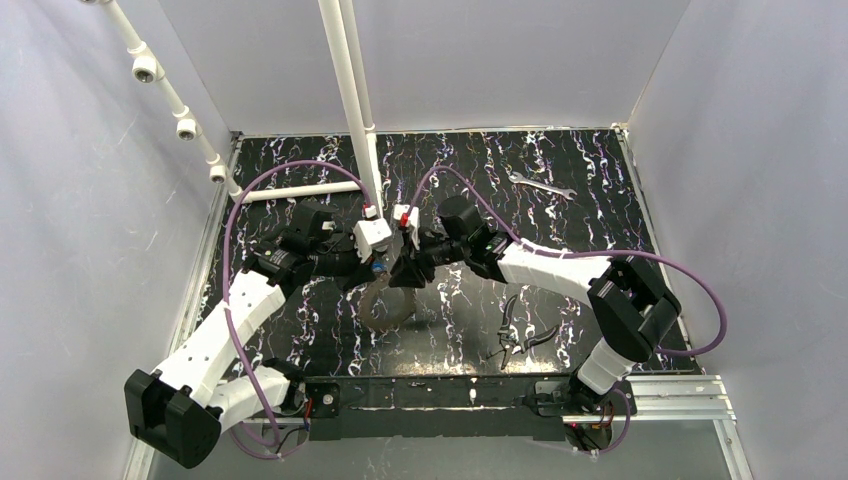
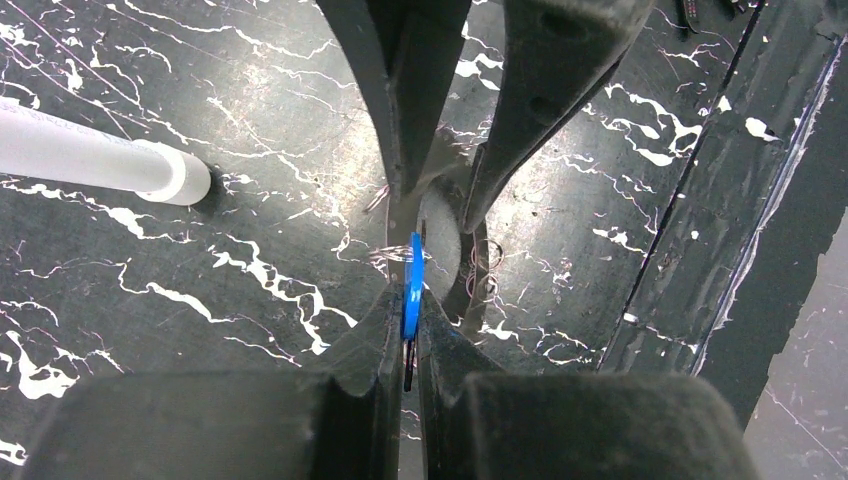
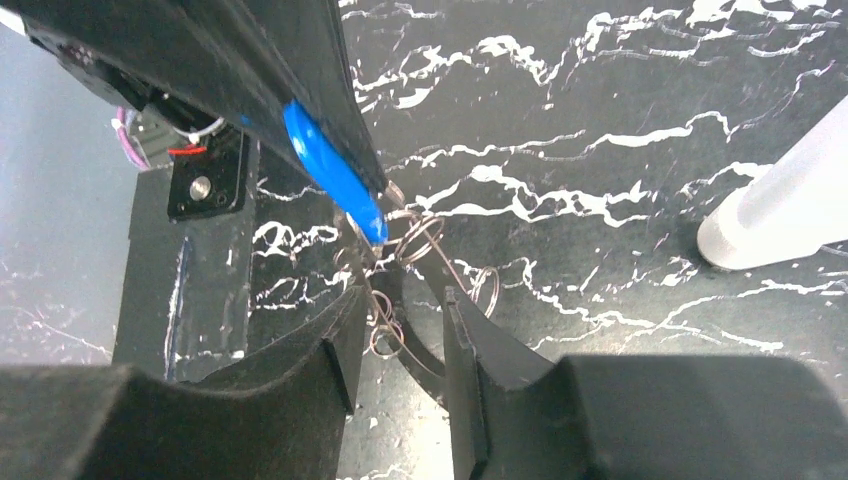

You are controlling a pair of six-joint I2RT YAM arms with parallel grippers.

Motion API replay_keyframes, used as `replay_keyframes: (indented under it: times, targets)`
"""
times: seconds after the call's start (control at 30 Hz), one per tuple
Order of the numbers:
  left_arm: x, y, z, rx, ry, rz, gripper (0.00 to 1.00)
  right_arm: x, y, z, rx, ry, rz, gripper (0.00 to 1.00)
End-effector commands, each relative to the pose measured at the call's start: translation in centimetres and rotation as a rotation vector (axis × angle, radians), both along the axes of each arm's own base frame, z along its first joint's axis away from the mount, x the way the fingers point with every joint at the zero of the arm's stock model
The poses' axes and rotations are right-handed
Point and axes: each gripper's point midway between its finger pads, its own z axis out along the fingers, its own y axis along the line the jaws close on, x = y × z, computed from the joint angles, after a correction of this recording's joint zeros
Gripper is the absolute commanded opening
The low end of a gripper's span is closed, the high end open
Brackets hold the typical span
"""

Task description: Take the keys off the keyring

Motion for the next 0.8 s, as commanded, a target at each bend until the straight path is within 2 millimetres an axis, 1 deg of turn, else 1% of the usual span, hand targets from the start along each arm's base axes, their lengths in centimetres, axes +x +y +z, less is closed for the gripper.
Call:
replay_keyframes:
  times: [0.0, 0.17, 0.43, 0.57, 0.67, 0.77]
  targets:
    - [-0.2, -0.3, 2.3, -0.047, -0.031, -0.010, 0.00, -0.1, 1.5, 3.6, 0.065, 0.027, -0.007, 0.43]
    - [-0.2, -0.4, 2.5, -0.054, -0.032, -0.008, 0.00, -0.7, 2.5, 3.4, 0.033, 0.016, -0.010, 0.44]
    - [-0.2, -0.4, 2.8, -0.062, -0.030, 0.001, 0.00, 0.5, 2.4, 2.2, -0.008, -0.034, -0.070, 0.46]
    - [-0.3, -0.5, 2.9, -0.068, -0.022, 0.006, 0.00, 0.8, 2.4, 1.7, -0.010, -0.044, -0.082, 0.46]
    - [-0.3, -0.5, 2.9, -0.069, -0.018, 0.009, 0.00, 0.7, 2.4, 1.6, 0.000, -0.042, -0.080, 0.44]
    - [-0.3, -0.5, 2.9, -0.069, -0.018, 0.012, 0.00, 0.8, 2.6, 1.8, 0.013, -0.044, -0.078, 0.35]
